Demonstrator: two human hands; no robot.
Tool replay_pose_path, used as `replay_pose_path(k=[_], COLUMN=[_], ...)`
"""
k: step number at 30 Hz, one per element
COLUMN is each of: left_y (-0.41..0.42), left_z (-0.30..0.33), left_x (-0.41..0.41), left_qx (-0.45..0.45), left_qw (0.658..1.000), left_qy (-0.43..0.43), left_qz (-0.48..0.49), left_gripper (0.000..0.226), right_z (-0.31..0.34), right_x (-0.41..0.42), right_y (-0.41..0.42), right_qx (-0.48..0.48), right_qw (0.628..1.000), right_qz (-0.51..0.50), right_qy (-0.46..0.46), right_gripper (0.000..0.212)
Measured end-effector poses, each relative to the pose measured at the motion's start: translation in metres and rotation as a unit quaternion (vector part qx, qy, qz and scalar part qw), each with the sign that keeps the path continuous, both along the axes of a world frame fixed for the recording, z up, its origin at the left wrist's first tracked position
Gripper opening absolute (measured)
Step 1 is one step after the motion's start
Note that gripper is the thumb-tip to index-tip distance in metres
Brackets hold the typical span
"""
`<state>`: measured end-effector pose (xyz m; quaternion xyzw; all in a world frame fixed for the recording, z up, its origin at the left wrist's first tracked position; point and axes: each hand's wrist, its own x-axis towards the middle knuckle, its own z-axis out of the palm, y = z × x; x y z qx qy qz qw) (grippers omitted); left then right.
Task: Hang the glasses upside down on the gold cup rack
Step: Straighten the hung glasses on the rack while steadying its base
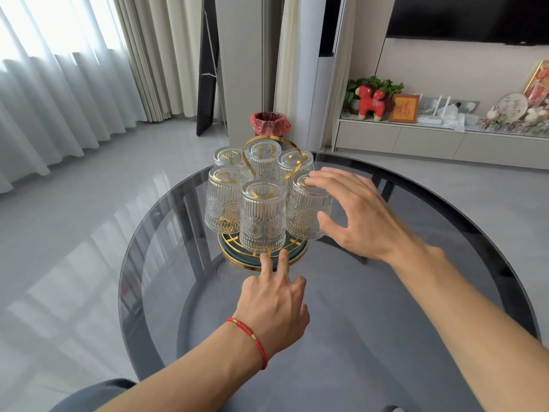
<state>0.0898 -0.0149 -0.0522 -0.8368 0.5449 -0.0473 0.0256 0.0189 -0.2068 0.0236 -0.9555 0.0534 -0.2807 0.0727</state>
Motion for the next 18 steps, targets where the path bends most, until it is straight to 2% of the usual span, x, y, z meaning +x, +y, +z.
replay_pose_path(k=[6,18], left_y=[0.0004,0.0015], left_z=[0.0009,0.0045], left_x=[-0.0009,-0.0012], left_qx=[0.001,-0.003], left_qw=[1.000,1.000], left_qy=[0.002,0.017], left_qz=[0.002,0.003], left_gripper=[0.044,0.045], right_z=[0.0007,0.0012], right_x=[-0.0026,-0.0046], right_y=[-0.0063,-0.0037], right_qx=[-0.003,0.022], right_qw=[1.000,0.999], right_qz=[0.006,0.008], right_qy=[-0.019,-0.038], right_gripper=[0.047,0.046])
